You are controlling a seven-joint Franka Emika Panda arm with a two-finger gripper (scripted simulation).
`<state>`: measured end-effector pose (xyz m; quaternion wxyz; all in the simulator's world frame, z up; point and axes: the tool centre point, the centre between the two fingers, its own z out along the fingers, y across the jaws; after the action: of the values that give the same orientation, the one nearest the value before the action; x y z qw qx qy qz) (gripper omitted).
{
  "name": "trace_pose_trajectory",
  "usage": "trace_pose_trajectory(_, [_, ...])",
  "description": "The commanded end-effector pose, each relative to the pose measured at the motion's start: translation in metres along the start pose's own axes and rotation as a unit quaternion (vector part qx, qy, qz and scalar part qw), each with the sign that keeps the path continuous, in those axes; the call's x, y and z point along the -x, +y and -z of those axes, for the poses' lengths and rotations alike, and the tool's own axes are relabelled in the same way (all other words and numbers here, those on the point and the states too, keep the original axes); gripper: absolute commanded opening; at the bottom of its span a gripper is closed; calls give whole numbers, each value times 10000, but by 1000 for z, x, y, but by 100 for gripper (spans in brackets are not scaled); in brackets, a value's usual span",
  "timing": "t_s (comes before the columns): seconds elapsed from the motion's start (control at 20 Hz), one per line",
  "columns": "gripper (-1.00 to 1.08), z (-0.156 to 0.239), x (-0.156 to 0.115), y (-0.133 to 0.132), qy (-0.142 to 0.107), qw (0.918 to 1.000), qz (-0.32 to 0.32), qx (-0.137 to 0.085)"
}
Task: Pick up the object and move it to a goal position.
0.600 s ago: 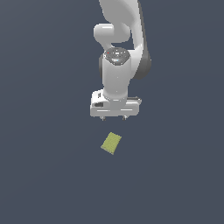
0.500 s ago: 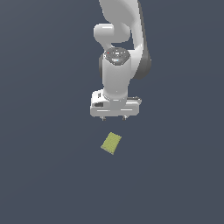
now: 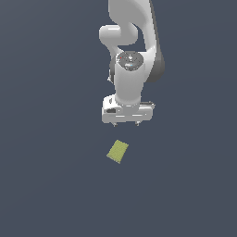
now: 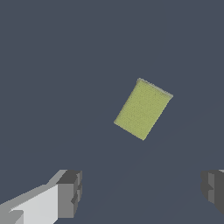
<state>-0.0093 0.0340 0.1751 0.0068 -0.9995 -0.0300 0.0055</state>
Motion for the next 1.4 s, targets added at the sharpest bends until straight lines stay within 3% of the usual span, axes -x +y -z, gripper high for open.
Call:
trace_pose_trajectory(0.0, [100,0,0,0,-4,10000,-5,-4])
trace_pose_trajectory(0.35, [100,-5,-3,2,-2,9999,-134,-8])
trace_pose_trajectory(0.75, [100,-31,-18,11,10,9971,-758,-17])
trace_pose_trajectory(1.35, [100,-95,-46,35,50,9766,-2152,27])
